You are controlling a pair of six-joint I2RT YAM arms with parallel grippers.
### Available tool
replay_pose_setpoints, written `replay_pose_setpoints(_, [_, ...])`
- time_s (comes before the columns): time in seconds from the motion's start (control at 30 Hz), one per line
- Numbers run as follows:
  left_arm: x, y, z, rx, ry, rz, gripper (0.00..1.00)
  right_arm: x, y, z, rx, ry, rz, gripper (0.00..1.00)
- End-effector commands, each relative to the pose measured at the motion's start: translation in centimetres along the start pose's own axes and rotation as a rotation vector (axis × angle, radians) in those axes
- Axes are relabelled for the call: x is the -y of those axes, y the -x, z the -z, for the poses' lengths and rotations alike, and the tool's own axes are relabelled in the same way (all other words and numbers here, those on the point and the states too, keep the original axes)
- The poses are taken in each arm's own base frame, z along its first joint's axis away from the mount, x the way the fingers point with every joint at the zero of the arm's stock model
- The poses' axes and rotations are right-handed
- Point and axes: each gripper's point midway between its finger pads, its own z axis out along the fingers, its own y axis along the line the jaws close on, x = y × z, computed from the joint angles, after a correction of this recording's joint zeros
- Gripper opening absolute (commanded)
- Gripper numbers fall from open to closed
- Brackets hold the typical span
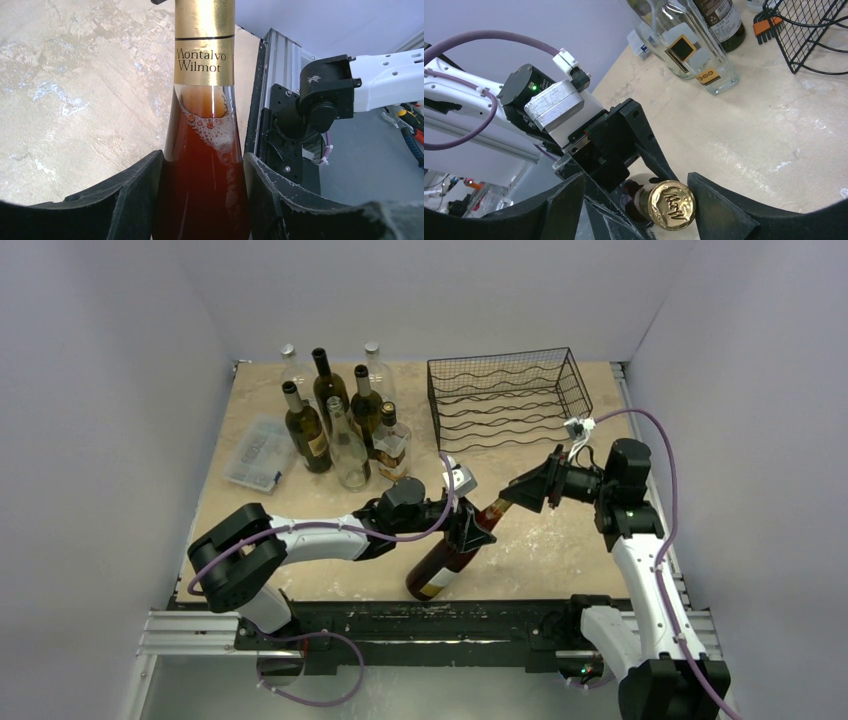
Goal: Take the wine bottle off the wine rack
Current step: Place the wine bottle at the center of the board.
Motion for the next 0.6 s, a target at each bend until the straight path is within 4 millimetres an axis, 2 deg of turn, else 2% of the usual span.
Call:
replay_pose_setpoints(0.0, [3.50,9.90,0.21,0.275,-0.083,-0.154,0.00,0.05,-0.13,-0.24,-0.007,0.002,0.014,0.76])
replay_pose_setpoints(0.13, [3.60,10.33,0.23,0.277,-0.081,-0.164,0.00,0.32,-0.19,-0.40,-0.014,0.003,-0.003,0.70])
replay_pose_setpoints(0.3, [3.56,10.47,0.17,0.275,-0.079,-0.170,0.00,0.21,-0.20,-0.47,-0.015,0.013,-0.004,0.54])
replay_pose_setpoints(0.57, [3.42,10.42,-0.05,0.261,-0.073,-0.154,0.00,-0.24,0.29,-0.34,0.003,0.017,0.036,0.08])
